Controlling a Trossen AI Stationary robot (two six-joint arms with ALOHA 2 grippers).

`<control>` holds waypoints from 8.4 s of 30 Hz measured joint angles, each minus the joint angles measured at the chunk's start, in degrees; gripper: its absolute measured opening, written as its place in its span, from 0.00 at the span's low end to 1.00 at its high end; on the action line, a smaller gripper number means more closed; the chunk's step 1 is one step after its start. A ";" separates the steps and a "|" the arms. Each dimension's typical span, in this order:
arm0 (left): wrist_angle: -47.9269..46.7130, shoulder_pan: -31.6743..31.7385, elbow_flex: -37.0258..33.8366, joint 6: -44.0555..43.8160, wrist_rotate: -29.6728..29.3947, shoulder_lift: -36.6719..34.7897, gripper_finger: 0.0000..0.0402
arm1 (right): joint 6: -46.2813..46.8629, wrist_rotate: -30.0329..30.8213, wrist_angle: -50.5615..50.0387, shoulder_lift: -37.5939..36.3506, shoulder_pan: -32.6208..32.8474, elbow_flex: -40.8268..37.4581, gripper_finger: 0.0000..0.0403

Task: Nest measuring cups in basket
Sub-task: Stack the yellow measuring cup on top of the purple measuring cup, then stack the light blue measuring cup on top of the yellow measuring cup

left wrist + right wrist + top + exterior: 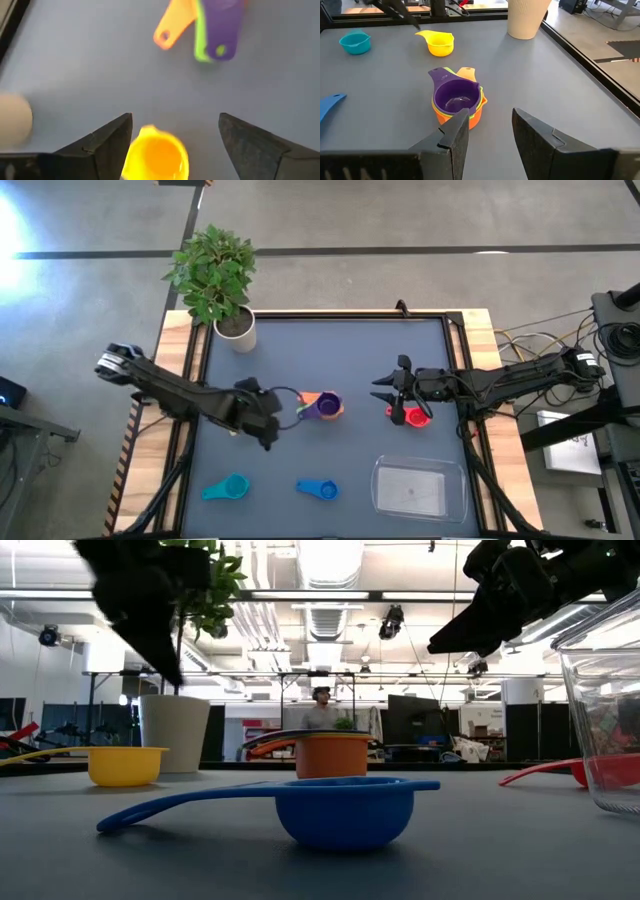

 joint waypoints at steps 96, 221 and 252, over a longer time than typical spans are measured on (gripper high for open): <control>18.54 12.66 -23.33 1.92 16.42 -10.34 0.02 | -1.50 1.55 2.11 0.00 -0.11 -0.01 0.35; 21.17 -18.56 -15.64 -50.17 26.85 0.66 0.01 | 0.86 1.51 3.04 -0.05 -0.11 1.76 0.35; 4.15 22.10 23.99 5.44 28.26 22.53 0.00 | 1.48 1.46 1.25 -0.04 -0.07 1.89 0.35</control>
